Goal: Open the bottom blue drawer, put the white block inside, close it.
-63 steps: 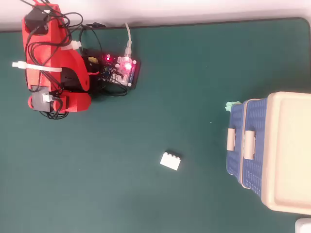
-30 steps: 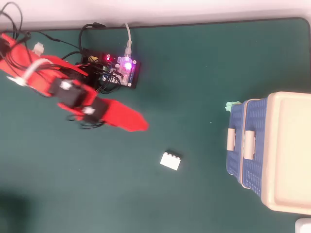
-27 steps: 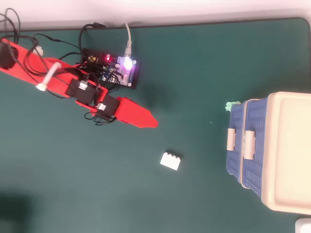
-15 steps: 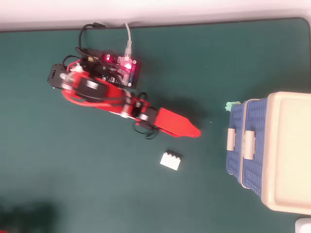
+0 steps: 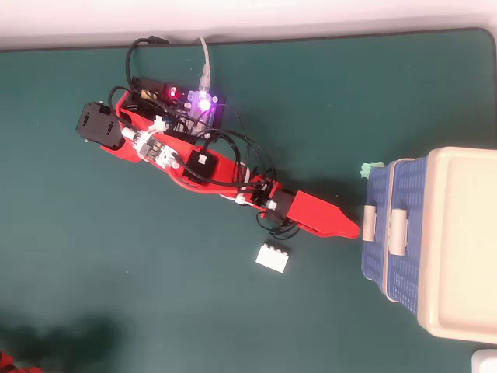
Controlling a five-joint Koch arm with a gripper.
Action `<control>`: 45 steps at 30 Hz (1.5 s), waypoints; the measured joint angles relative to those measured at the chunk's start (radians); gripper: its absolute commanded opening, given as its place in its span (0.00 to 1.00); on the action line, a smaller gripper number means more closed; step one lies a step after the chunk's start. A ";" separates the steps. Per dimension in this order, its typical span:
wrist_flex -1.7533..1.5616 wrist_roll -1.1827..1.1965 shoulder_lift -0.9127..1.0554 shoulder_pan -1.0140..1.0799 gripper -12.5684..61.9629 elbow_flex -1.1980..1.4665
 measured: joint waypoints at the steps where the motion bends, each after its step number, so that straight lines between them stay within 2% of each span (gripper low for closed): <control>1: 0.014 0.000 -0.008 0.000 0.57 -0.021; 5: 0.046 0.000 -0.032 0.000 0.56 -0.086; 10: 0.097 -0.012 -0.037 -0.014 0.42 -0.103; 15: 0.140 -0.071 -0.037 -0.046 0.37 -0.115; 20: 0.222 -0.133 -0.037 -0.055 0.15 -0.155; 23: 0.285 -0.133 -0.037 -0.060 0.06 -0.158; 31: 0.330 -0.133 -0.026 -0.058 0.06 -0.166; 34: 0.345 -0.133 0.032 -0.060 0.06 -0.097; 41: 0.348 -0.137 0.324 -0.058 0.06 0.334; 45: 0.353 -0.138 0.549 -0.041 0.06 0.692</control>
